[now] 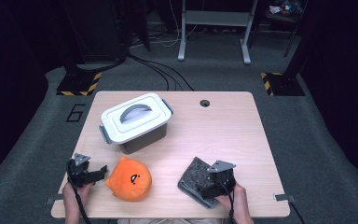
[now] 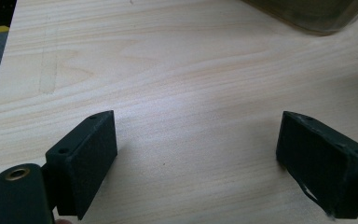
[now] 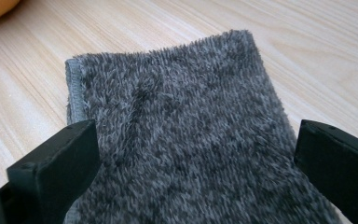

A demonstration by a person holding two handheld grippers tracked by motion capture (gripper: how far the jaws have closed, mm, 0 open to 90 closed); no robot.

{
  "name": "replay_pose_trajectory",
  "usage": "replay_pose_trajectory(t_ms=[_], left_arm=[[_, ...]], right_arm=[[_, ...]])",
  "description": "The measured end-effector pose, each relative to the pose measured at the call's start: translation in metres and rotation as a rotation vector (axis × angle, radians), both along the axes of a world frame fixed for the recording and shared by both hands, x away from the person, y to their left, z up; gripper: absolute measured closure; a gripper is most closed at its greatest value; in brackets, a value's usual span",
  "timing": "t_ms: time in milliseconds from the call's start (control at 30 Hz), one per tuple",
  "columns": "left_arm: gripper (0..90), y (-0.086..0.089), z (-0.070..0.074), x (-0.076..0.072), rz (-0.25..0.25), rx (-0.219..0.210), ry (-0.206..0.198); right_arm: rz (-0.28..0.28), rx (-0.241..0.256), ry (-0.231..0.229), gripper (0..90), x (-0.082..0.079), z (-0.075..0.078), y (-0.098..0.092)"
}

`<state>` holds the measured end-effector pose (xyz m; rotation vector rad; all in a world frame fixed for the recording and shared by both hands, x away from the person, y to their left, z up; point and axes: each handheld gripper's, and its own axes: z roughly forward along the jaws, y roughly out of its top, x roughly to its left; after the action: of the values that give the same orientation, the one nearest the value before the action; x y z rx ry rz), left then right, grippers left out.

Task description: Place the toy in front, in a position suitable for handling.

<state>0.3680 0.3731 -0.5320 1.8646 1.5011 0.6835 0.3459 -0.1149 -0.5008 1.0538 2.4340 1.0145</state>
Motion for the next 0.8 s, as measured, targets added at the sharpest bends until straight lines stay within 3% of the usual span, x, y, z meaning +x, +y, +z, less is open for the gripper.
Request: replay_pose_trajectory(t_ms=[300,433,800], left_arm=[[12.1,0.0,0.0,0.0,0.0,-0.002,0.001],[12.1,0.0,0.0,0.0,0.0,-0.001,0.001],[12.1,-0.001,0.0,0.0,0.001,0.0,0.001]], right_arm=[[0.027,-0.029,0.012,0.0,0.004,-0.005,0.006],[0.015,-0.037,0.024,0.0,0.006,-0.008,0.008],[0.007,-0.034,0.057,14.5,0.006,-0.015,0.008]])
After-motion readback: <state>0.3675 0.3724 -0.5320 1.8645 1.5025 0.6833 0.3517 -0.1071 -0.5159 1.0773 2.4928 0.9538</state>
